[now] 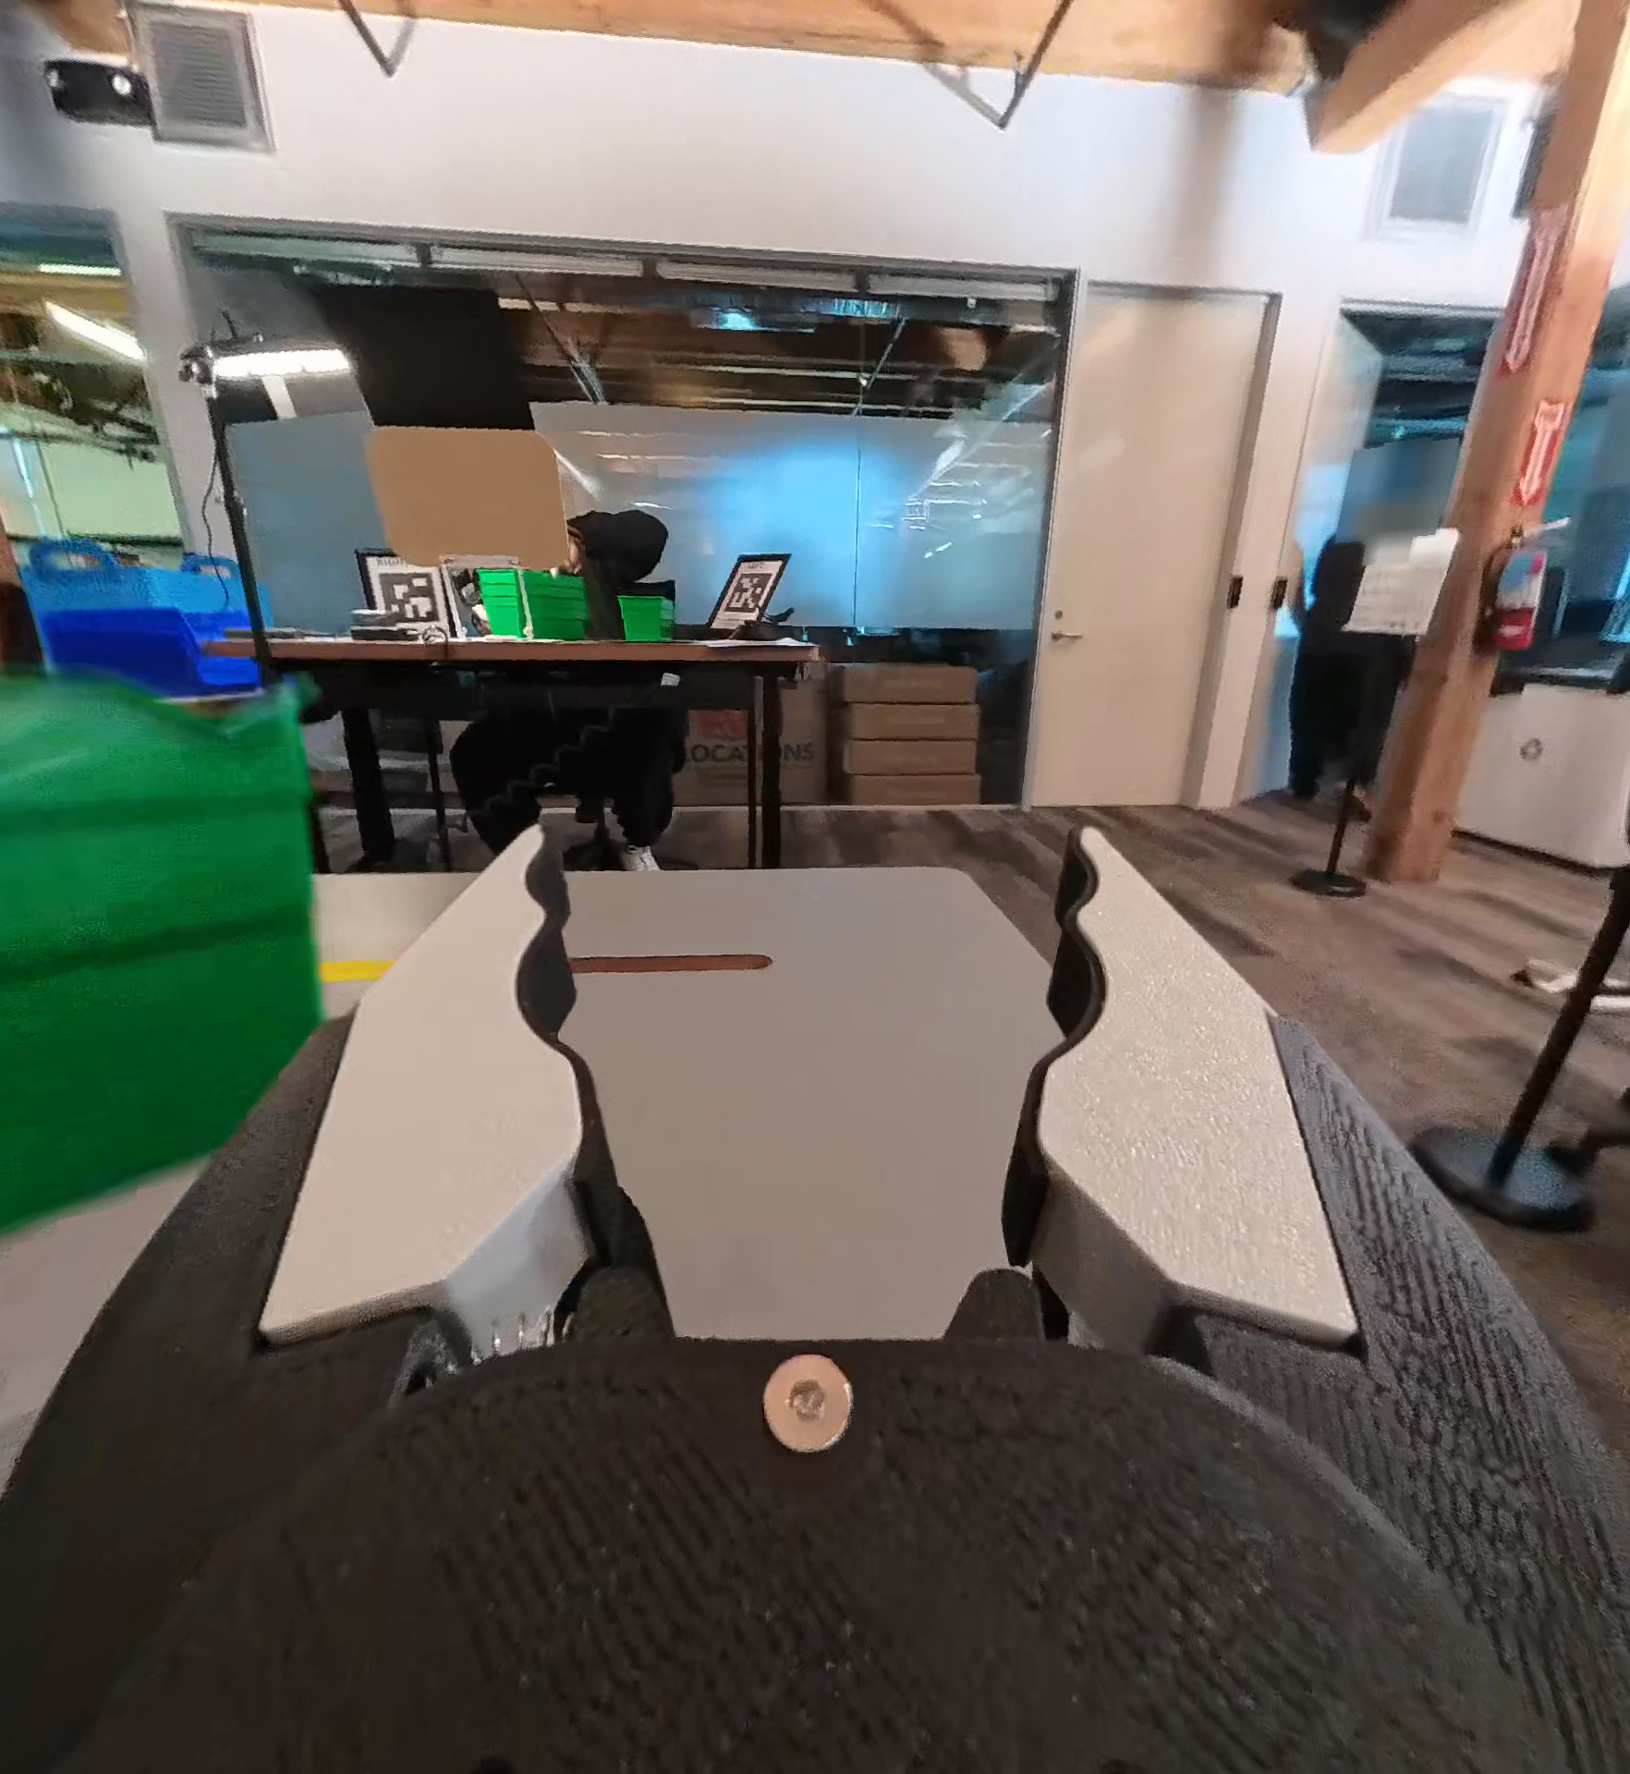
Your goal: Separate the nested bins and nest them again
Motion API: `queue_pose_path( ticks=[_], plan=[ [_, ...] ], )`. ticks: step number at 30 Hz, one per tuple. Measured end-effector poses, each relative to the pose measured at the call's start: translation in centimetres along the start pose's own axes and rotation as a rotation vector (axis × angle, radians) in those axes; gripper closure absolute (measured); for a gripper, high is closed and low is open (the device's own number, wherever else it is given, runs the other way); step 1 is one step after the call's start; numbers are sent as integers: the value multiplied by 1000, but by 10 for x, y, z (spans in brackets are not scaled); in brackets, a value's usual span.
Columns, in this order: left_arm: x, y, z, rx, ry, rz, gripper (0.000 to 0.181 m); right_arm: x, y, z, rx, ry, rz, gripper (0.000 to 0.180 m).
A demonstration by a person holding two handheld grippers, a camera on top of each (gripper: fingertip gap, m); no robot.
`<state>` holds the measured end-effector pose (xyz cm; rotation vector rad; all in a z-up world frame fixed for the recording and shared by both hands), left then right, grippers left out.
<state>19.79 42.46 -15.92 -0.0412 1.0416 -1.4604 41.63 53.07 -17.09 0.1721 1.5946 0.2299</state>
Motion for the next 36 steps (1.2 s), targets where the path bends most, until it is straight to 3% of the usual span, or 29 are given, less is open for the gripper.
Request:
queue_pose_path(
  ticks=[5,12,14,17,19,22,26,31,33,36],
  plan=[
    [10,58,-16,-111,40,-110,82,2,0,1,0,12,-8,78],
    [11,69,-26,-232,80,-97,76,7,2,-2,-15,23,-27,78],
    [10,69,-27,-236,78,-61,69,9,3,-3,-24,32,-40,77],
    [9,58,-24,-238,79,9,36,11,3,-6,-37,36,-51,76],
    [14,34,-23,-299,117,28,22,11,2,-6,-41,38,-52,75],
    [25,-21,-7,-286,184,92,21,11,2,-6,-43,42,-51,75],
    [43,-134,-17,-382,200,240,22,10,0,-10,-51,26,-46,75],
    [87,-279,-89,-657,15,331,21,8,-2,-17,-63,-7,-30,75],
    [115,-311,-118,-703,-114,292,21,8,-3,-18,-64,-20,-26,75],
    [144,-327,-148,-692,-234,233,21,9,-2,-17,-63,-21,-31,75]
  ],
)
Point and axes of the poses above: each gripper's, where its closed fingertips meet, y out along the fingers, x out of its underside, z = x × y across the jaws, the point moved 1 cm from there along -y, back along the fingers, and after that the axes turned 11 degrees about x, right-handed, at the moved point
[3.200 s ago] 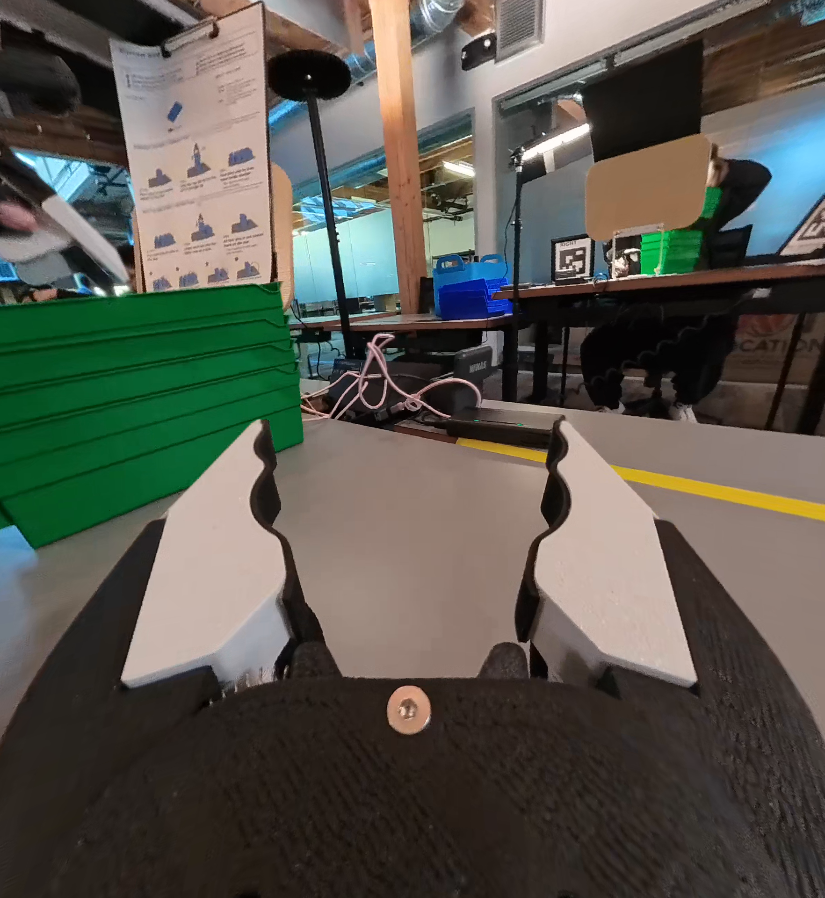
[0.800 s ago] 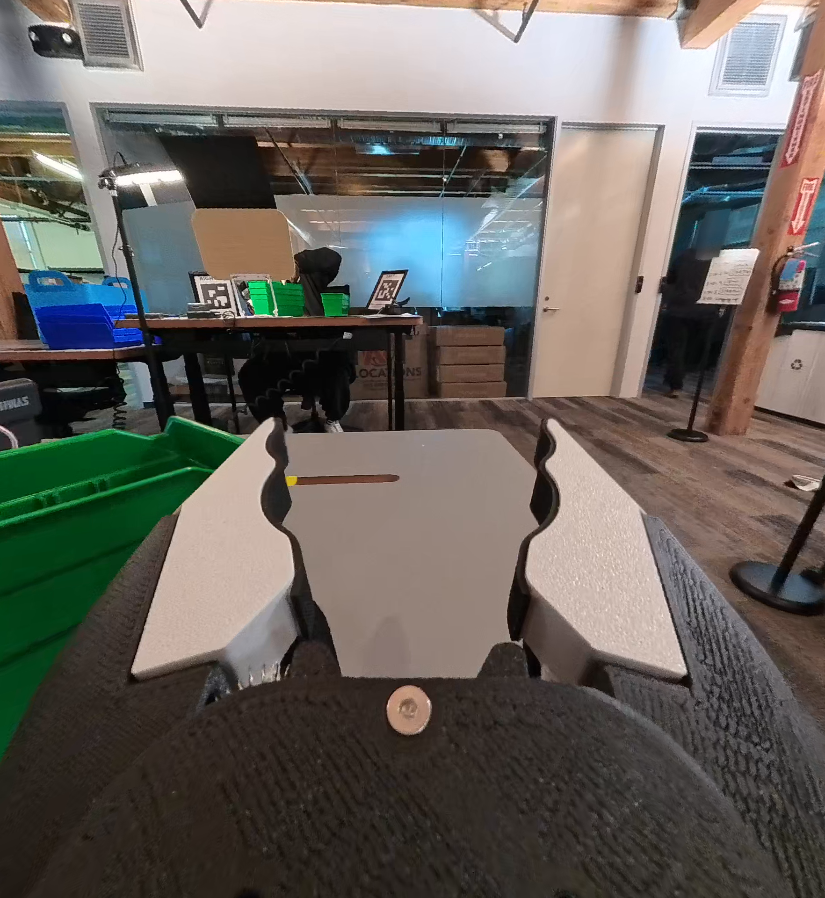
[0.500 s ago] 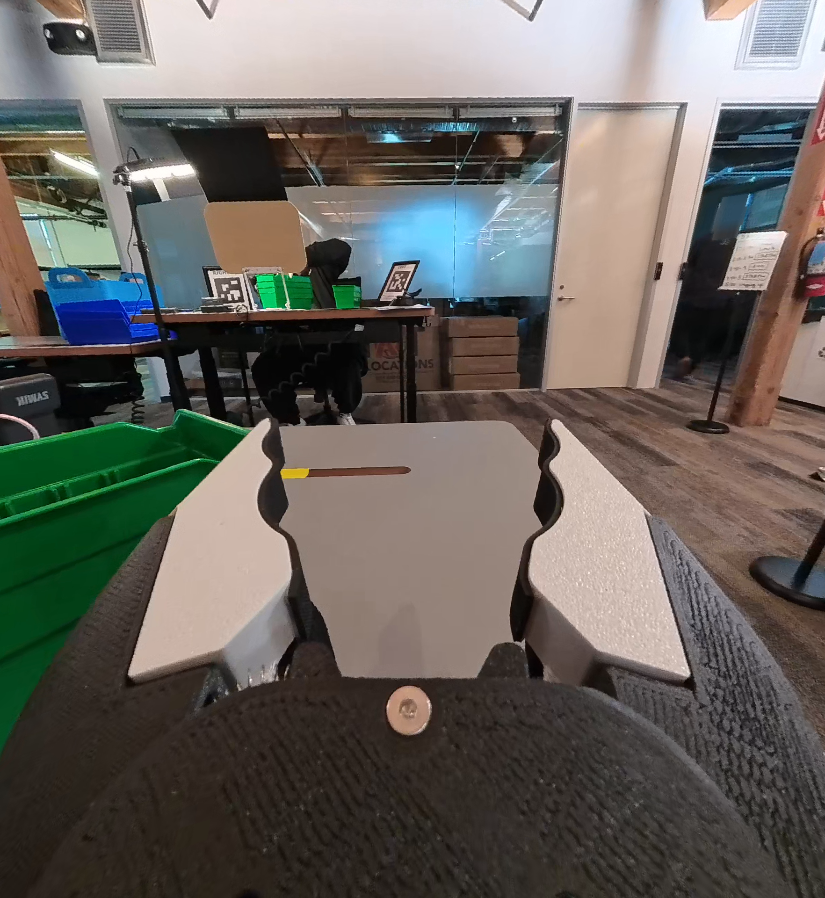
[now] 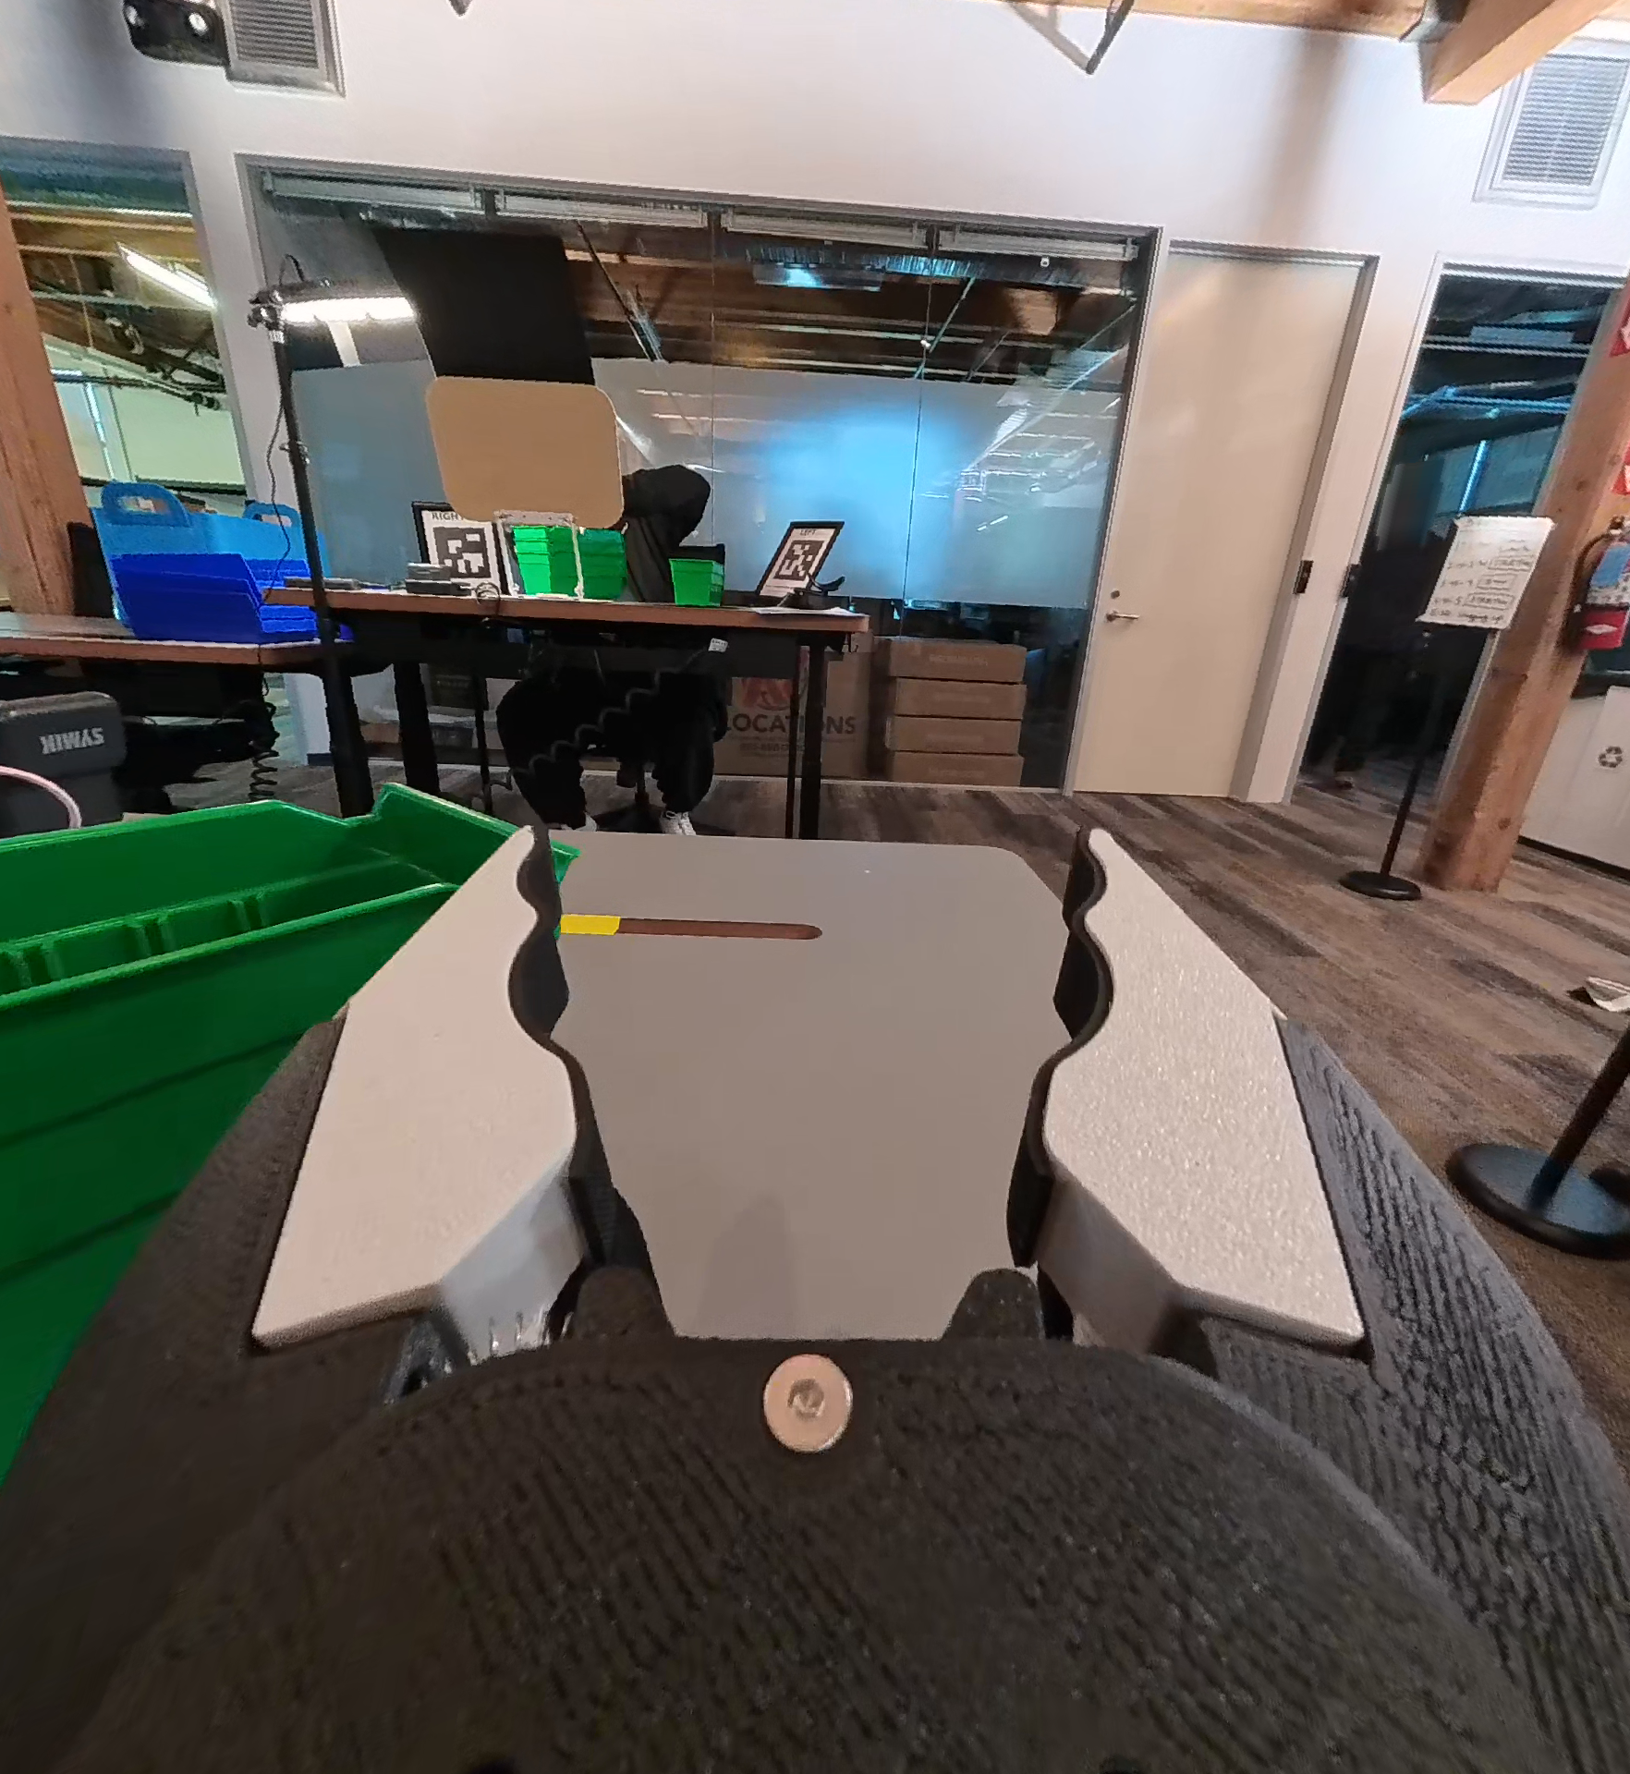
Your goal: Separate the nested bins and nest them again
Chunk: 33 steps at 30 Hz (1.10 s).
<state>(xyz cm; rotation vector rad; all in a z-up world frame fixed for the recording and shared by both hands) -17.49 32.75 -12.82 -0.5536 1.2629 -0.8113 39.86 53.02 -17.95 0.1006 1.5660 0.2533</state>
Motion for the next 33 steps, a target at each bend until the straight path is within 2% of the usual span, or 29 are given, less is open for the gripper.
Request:
queue_pose_path(
  ticks=[5,11,14,15,17,18,25,33],
  plan=[
    [1,10,-10,75,20,7,22,0,-1,3,6,7,-2,75],
    [26,24,-26,-10,-44,-162,21,1,-1,1,-1,-1,-5,75],
    [26,27,-31,-24,-86,-162,23,1,-1,0,-4,-2,-6,75],
    [24,27,-31,-16,-99,-146,25,1,-1,1,-4,0,-7,75],
    [19,25,-26,55,-110,-130,70,1,-1,1,-4,6,-9,75],
    [20,24,-26,68,-116,-140,74,1,-1,1,-4,8,-11,75],
    [23,19,-23,105,-114,-183,91,4,0,1,-11,20,-26,75],
    [27,4,-32,72,-116,-224,92,5,2,-1,-19,22,-30,75]
  ],
)
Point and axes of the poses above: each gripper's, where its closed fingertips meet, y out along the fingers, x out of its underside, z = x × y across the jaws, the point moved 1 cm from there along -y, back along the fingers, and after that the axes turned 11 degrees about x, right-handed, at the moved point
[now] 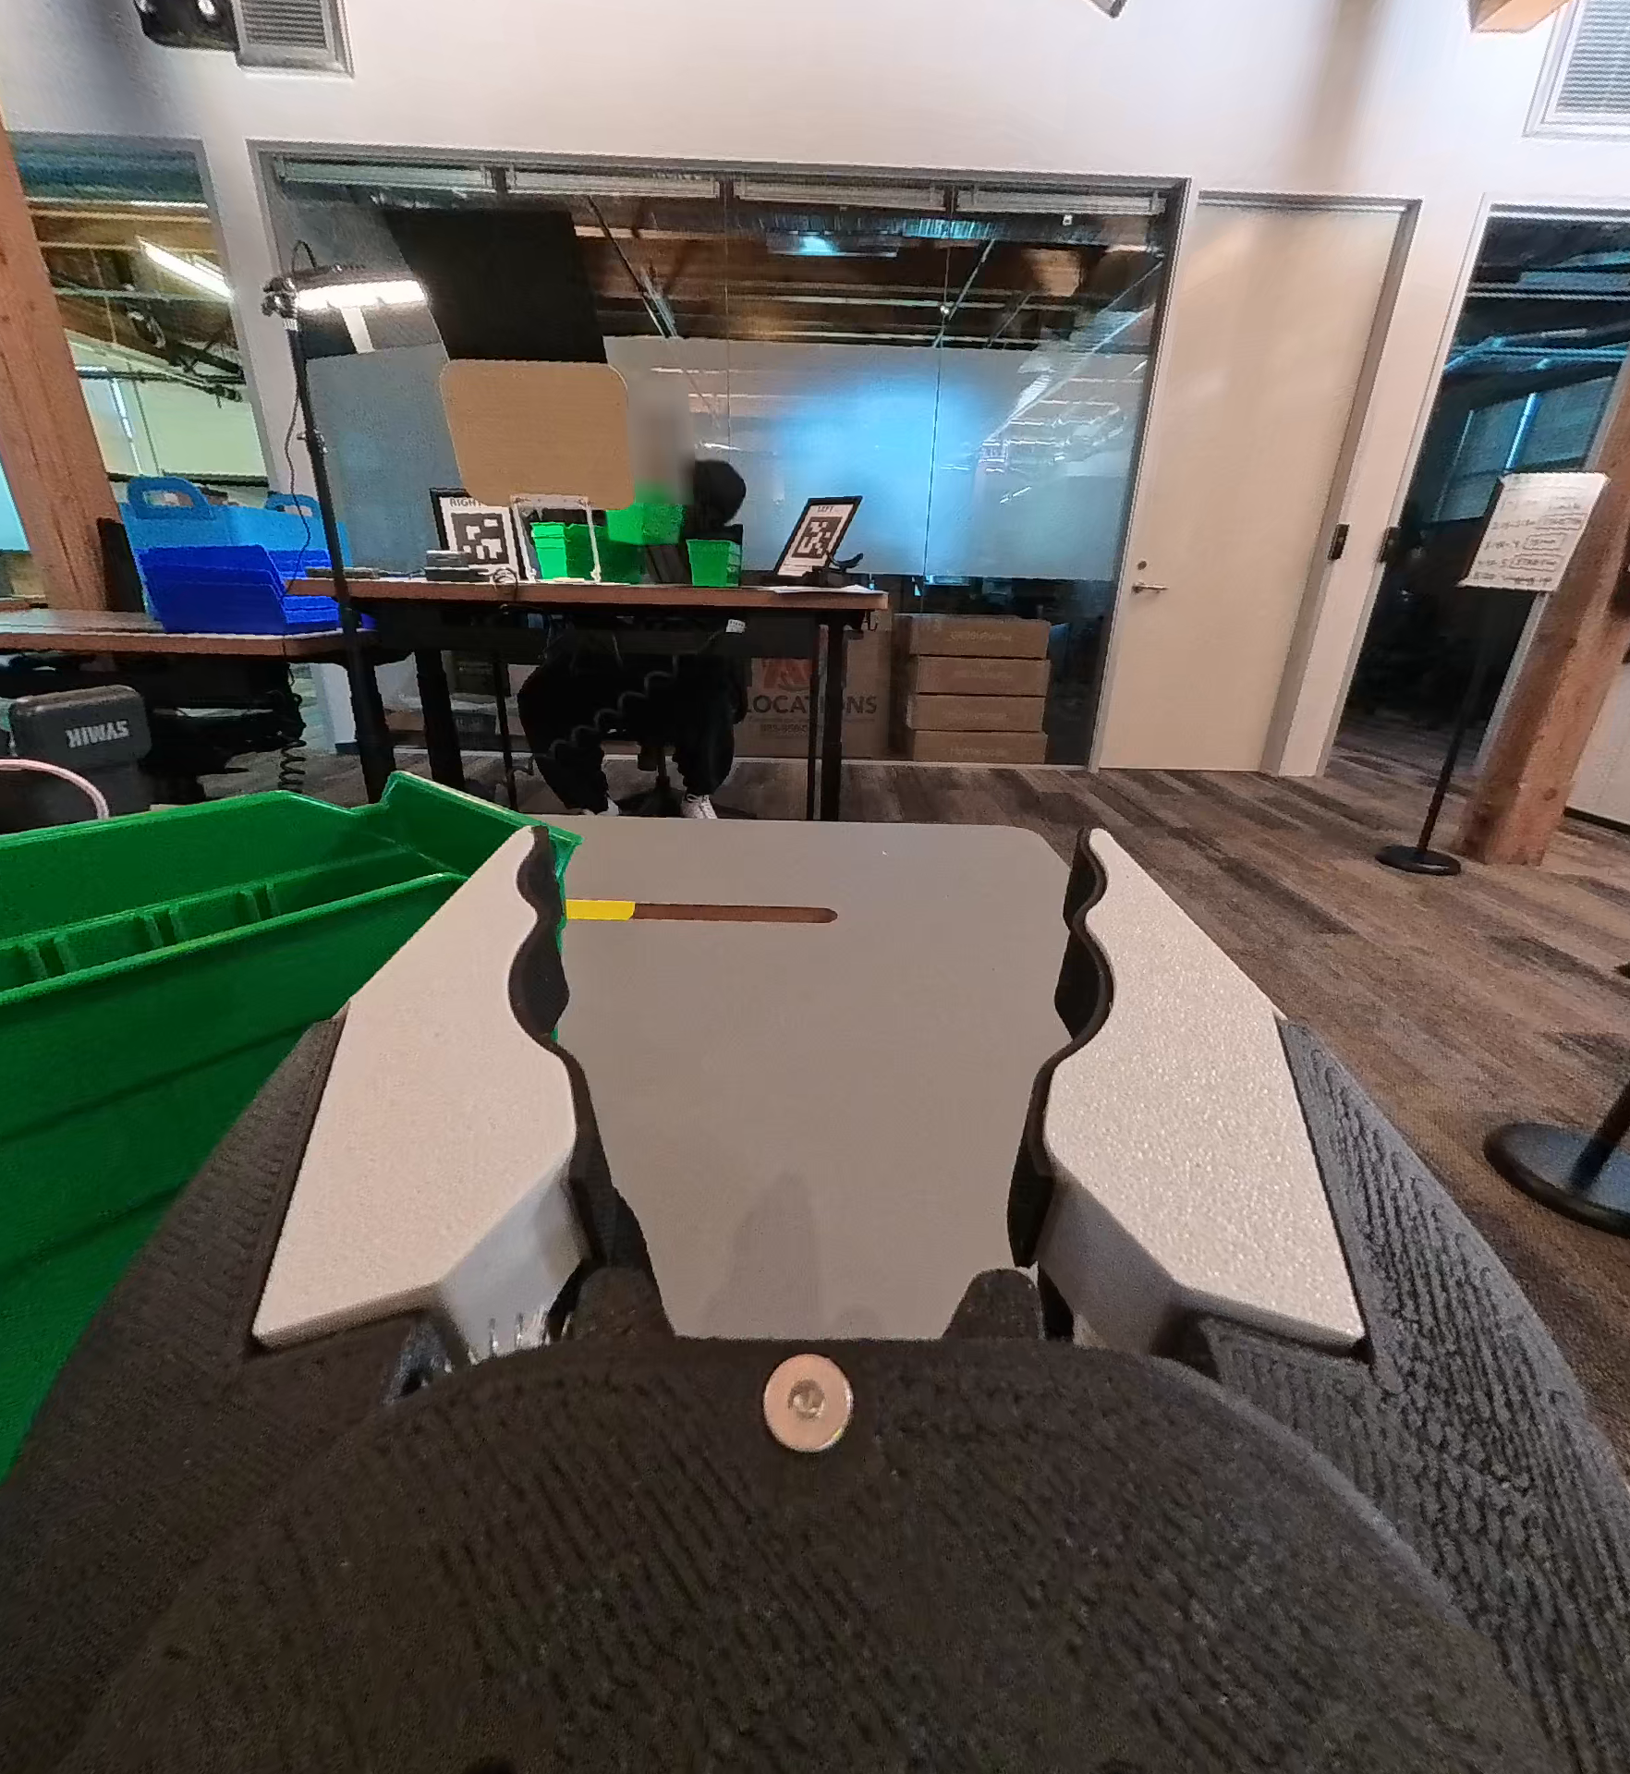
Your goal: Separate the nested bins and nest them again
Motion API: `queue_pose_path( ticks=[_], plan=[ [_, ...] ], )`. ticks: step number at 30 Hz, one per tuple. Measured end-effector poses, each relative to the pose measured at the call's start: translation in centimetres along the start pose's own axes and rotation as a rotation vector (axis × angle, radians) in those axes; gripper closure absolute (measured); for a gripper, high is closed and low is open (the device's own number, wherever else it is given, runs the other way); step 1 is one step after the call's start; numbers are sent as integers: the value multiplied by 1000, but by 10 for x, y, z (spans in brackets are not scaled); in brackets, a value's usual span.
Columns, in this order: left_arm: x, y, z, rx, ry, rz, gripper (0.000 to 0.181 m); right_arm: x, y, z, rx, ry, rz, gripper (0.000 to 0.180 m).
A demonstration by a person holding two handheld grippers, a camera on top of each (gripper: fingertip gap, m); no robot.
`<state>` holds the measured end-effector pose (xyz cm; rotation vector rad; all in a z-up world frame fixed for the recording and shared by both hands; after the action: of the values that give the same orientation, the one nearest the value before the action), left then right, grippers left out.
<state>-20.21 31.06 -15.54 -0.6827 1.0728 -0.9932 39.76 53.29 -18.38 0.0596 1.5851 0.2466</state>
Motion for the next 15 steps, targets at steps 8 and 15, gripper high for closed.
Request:
queue_pose_path(
  ticks=[8,15],
  plan=[
    [-9,-39,-7,16,-45,105,90,0,0,3,5,22,-2,75],
    [-37,-95,25,-24,56,230,92,0,0,4,11,28,-2,75]
  ],
)
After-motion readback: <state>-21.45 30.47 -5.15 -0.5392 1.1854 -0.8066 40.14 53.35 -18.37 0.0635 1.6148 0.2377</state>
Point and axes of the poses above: each gripper's, where its closed fingertips meet, y out along the fingers, x out of its underside, z = x × y across the jaws, the point moved 1 cm from there along -y, back along the fingers, and after that the axes turned 11 degrees about x, right-handed, at the moved point
